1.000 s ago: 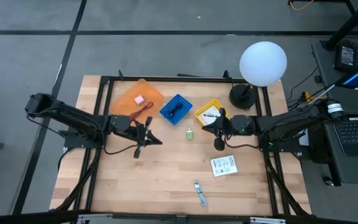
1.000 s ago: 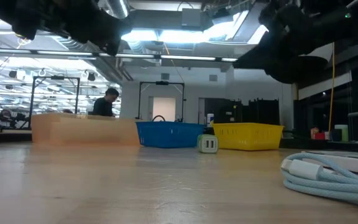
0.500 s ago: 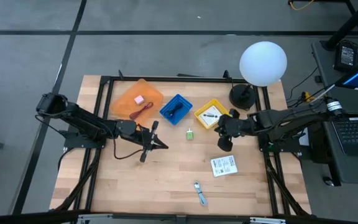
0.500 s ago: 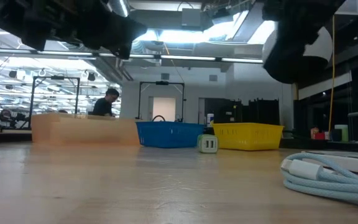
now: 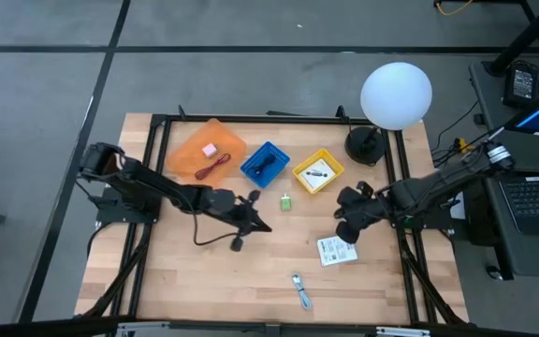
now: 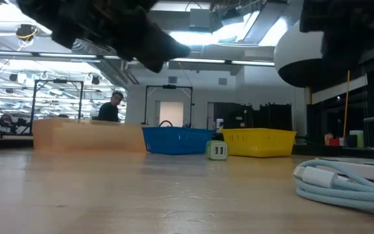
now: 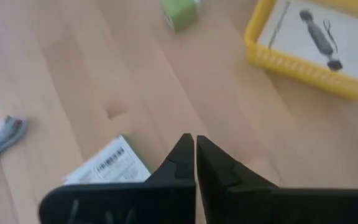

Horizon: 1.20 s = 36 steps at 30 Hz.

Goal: Pick and place items into bin
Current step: Put the white card reader box into the yellow bin

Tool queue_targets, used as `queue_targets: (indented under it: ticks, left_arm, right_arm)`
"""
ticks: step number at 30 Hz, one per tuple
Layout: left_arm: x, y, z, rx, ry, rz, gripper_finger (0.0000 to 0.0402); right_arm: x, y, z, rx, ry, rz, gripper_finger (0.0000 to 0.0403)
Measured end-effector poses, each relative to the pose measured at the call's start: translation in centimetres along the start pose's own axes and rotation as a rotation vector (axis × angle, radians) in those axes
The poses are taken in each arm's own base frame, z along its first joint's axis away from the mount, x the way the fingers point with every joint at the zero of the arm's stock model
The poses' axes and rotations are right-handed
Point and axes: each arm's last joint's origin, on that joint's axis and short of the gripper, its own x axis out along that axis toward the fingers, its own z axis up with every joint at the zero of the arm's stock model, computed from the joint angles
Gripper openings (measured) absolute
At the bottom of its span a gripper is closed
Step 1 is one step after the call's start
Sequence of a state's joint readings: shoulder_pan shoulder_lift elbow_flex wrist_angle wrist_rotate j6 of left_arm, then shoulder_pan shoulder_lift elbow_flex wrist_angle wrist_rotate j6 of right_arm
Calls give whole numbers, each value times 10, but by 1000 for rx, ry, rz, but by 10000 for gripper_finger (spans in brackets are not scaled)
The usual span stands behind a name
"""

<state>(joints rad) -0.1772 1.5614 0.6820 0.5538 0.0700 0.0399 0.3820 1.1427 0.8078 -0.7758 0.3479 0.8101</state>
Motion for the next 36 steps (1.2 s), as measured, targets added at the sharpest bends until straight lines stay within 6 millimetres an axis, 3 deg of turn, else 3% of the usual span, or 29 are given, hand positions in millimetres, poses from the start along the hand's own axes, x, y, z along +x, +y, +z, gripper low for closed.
queue_targets:
  ticks: [6,14,26,36]
  left_arm:
    - [27,-2,5,1,60,1,3]
    - [57,-8,8,41,129,-4,3]
    - [80,-8,0,35,157,7,3]
    - [84,-8,-8,7,179,9,3]
  right_arm:
    - [9,0,-25,75,55,-28,0]
    - [3,9,-44,120,121,5,0]
    - [20,25,-65,104,191,-75,0]
    - [34,34,-78,108,243,-131,0]
